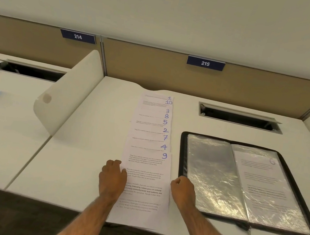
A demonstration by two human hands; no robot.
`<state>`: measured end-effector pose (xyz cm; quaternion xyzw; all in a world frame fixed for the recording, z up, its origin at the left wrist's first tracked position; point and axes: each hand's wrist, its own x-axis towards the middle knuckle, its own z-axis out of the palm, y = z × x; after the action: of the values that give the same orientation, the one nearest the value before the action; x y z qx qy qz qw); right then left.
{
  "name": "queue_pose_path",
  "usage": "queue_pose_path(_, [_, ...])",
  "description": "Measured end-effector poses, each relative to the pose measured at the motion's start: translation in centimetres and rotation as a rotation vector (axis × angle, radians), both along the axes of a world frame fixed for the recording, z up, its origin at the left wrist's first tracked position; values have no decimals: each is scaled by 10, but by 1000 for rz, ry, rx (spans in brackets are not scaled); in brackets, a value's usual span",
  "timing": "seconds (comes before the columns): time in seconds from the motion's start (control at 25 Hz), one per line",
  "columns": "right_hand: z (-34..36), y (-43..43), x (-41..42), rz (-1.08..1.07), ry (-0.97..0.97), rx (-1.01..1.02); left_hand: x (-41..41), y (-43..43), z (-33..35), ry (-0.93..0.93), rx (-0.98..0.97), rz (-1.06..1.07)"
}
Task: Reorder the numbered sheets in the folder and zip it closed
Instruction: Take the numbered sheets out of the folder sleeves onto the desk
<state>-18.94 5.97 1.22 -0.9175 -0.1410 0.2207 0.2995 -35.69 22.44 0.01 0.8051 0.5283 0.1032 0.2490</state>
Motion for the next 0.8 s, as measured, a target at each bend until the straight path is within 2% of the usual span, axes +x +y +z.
queue_pose_path(0.16, [-3,-25,13,-31,-81,67,15,-26,-4,-70,12,2])
queue_pose_path(0.36, [-6,-83,45,-158,-258,52,67,-67,4,-95,29,-139])
queue_pose_path(0.6, [-9,-175,98,-339,-354,24,154,-133,14,-130,57,-436])
queue_pose_path(0.8, [-7,-235,170,-246,-453,20,237,-207,8,-43,81,-674])
